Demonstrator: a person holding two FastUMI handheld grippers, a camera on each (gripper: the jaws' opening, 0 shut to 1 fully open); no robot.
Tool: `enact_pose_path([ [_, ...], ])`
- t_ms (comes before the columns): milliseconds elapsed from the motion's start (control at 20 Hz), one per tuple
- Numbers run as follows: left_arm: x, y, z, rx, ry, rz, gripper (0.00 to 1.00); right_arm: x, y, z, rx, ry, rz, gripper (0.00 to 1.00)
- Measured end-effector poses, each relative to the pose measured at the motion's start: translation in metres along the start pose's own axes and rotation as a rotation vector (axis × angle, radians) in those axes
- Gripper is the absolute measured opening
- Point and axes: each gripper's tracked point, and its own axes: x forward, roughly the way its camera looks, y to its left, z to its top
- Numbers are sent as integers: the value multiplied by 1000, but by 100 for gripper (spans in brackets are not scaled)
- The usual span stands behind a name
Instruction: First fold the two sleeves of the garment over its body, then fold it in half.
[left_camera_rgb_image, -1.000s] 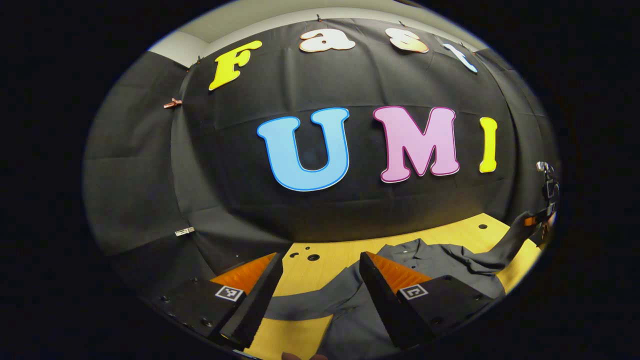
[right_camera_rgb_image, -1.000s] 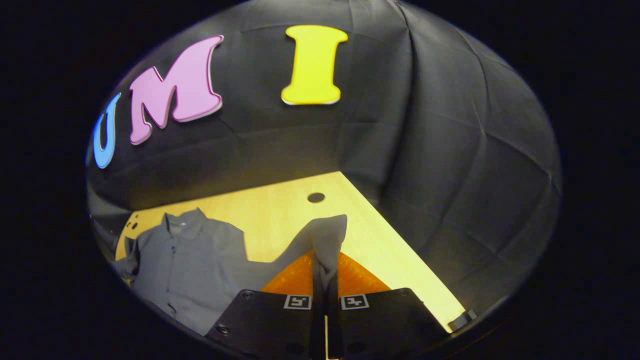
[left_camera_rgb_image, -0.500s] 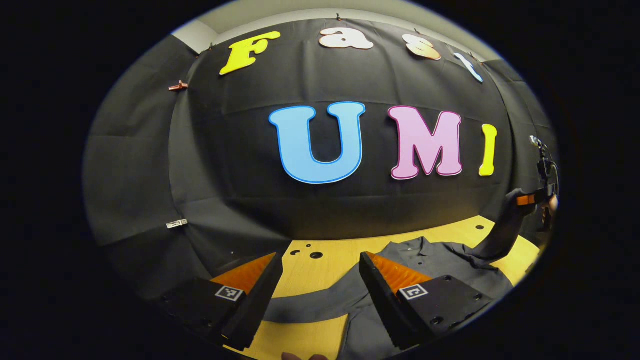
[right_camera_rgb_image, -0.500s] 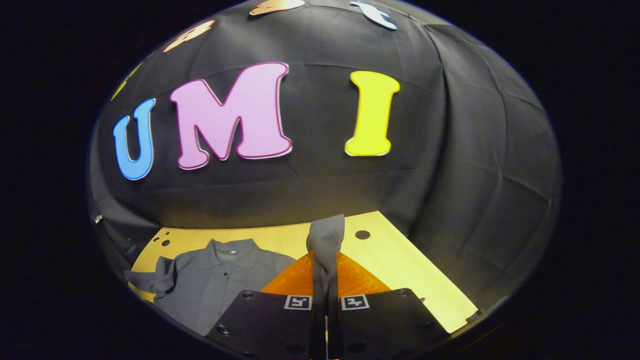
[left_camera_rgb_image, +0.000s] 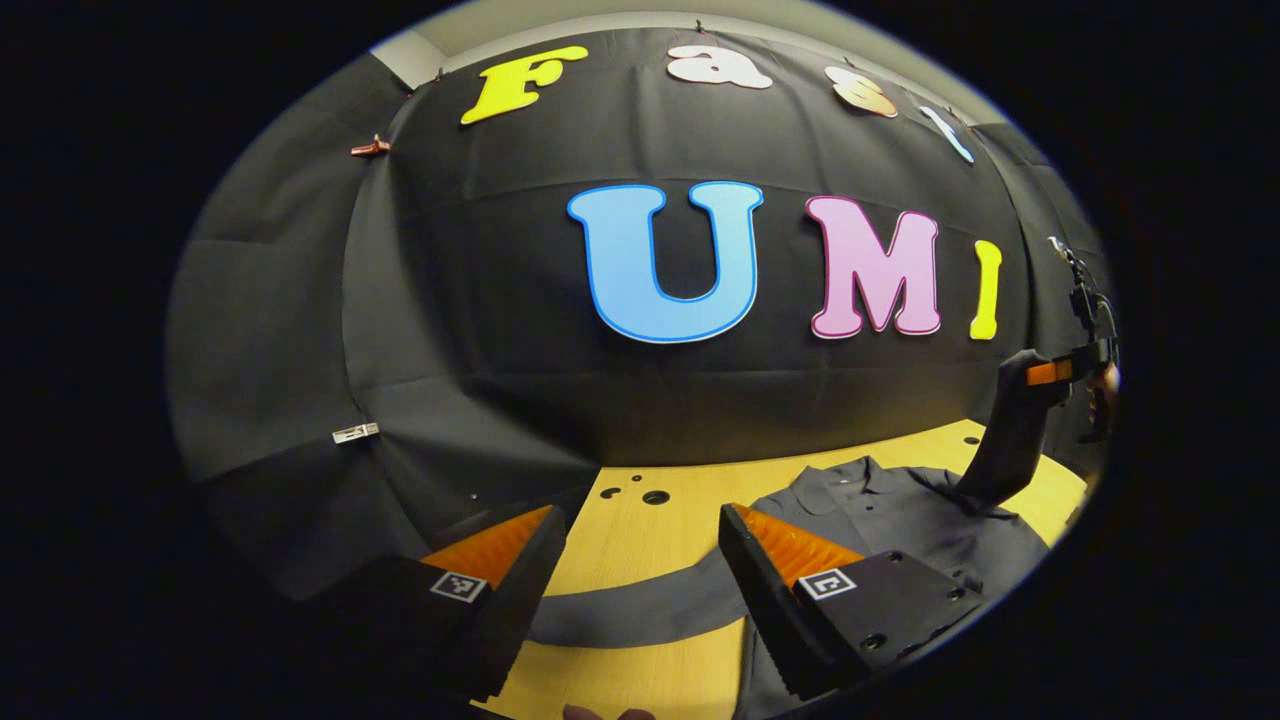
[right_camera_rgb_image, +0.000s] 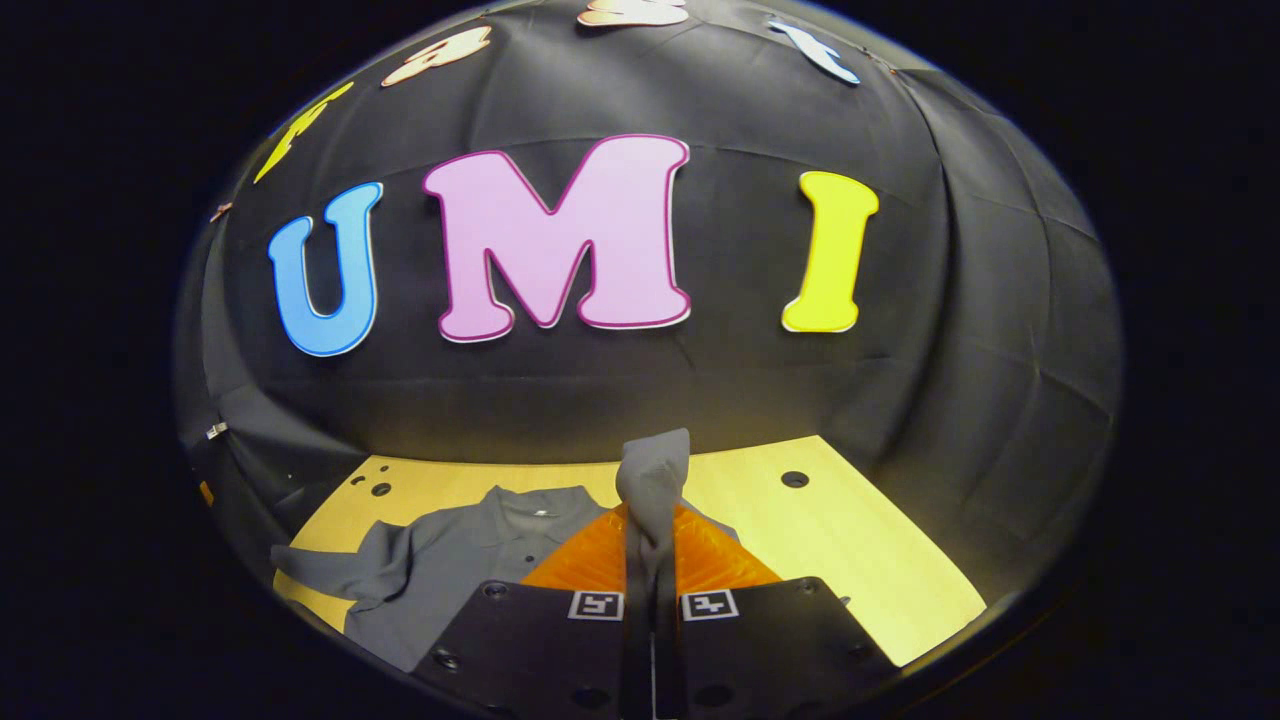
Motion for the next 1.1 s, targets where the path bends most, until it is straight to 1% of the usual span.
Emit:
enact_pose_path([
  [200, 13, 25, -20, 27, 19, 5, 97, 9, 38, 1, -14, 14, 34, 6],
  [350, 21, 45, -40, 23, 45, 17, 97, 14, 68, -10, -27, 38, 59, 6],
  [500, 27, 61, -61, 5, 77, 33, 97, 24, 92, -28, -35, 67, 42, 7],
  [700, 32, 79, -82, -4, 102, 57, 97, 37, 129, -62, -34, 138, 55, 6],
  [900, 34, 86, -100, 16, 124, 64, 97, 46, 158, -103, -78, 205, 61, 6],
  [1100, 34, 87, -117, 3, 150, 62, 97, 55, 187, -146, -111, 288, 80, 6],
])
